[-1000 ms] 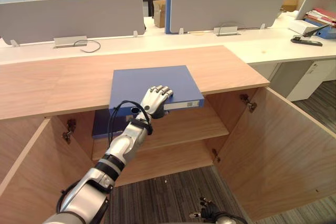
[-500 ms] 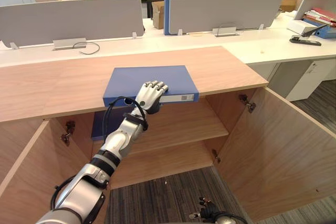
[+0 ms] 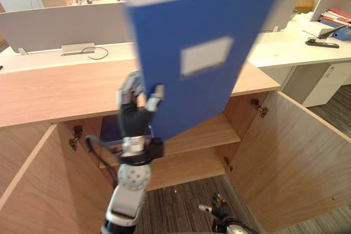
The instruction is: Walk over to the cabinet, pick up the folder, carry it to the office cabinet, place the folder inside the office cabinet, then close the office cabinet door
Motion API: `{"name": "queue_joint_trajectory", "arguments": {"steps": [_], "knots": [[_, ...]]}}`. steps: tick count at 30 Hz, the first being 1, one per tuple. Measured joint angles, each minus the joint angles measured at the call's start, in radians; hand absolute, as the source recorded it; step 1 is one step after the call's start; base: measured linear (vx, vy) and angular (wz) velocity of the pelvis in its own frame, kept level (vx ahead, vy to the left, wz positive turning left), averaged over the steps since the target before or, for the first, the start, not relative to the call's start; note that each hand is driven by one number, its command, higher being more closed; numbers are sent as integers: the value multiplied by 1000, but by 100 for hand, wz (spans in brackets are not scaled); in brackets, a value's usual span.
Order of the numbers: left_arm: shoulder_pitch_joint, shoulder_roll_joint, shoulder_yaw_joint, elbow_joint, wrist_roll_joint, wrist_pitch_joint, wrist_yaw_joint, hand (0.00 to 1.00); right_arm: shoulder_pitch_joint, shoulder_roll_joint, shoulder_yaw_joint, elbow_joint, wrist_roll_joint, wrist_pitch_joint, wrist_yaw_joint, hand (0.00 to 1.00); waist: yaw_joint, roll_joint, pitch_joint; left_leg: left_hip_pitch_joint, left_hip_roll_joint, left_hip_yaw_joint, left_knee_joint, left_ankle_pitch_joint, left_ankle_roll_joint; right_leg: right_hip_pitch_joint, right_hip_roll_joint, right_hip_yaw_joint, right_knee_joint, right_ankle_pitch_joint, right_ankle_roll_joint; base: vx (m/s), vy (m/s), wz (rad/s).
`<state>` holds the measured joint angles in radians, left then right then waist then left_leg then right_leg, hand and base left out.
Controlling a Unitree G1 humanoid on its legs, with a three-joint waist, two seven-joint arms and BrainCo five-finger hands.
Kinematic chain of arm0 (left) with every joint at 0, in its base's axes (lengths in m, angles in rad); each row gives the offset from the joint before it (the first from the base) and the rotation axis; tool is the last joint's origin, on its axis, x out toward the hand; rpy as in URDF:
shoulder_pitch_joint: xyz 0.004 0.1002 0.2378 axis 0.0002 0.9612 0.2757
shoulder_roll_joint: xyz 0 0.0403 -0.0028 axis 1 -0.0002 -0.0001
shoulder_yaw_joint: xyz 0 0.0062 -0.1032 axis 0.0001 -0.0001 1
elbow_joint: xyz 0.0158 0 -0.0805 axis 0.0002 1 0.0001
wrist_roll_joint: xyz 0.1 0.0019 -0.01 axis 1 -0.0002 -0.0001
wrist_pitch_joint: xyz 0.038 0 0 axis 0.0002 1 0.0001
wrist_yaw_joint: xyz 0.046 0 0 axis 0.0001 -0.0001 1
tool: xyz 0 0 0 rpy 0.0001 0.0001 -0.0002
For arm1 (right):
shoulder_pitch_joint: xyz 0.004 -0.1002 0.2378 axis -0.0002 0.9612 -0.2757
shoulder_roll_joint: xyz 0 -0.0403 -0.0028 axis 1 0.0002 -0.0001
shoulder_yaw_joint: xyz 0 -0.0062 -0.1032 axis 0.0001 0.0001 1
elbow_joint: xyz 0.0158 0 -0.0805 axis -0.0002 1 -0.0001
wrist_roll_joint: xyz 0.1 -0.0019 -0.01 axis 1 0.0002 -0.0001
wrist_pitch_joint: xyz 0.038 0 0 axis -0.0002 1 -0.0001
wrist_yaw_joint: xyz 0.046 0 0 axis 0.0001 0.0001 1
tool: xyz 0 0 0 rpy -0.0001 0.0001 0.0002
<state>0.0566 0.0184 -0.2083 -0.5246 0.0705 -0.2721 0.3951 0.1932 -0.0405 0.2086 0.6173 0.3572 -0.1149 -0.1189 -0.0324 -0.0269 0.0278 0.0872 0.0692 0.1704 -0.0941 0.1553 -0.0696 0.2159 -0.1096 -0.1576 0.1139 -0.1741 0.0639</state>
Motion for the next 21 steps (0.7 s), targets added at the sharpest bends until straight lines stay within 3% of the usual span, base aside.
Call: {"name": "queue_joint_trajectory", "arguments": {"steps": [1,4,7,11,15,21], "knots": [[8,-1,17,-9,-14,-3,0,100,6,3,-3,-30,0,-1,0,0,1,0,0,-1,1,0,0,0,0,-1,1,0,1,0,-1,-101,-14,0],[106,-17,232,-103,-199,-45,5,100,57,14,-66,-448,0,-45,3,0,24,-3,-1,-20,4,0,0,6,1,-22,3,-1,2,-3,-6,-67,0,3],[158,-21,282,-146,-242,-65,4,100,52,16,-100,-665,52,-98,24,0,29,-8,-5,-21,-7,-4,1,14,2,-20,-2,-2,2,1,1,21,-4,3],[165,-42,304,-154,-291,-67,-16,100,-12,18,-107,-824,118,-150,49,0,30,-9,-5,-22,-11,-13,5,15,3,-17,-5,-2,-1,3,4,30,-2,1],[165,-52,310,-150,-307,-67,-45,100,-118,10,-111,-908,131,-163,49,0,29,-9,-5,-21,-11,-18,5,16,4,-15,-3,-5,0,3,4,0,0,0],[156,-47,300,-36,-312,-44,-85,100,-317,-32,-16,-916,215,-190,91,0,32,-8,-4,-23,-13,-22,1,18,6,-18,-4,-6,-1,3,4,-33,1,1]]}}
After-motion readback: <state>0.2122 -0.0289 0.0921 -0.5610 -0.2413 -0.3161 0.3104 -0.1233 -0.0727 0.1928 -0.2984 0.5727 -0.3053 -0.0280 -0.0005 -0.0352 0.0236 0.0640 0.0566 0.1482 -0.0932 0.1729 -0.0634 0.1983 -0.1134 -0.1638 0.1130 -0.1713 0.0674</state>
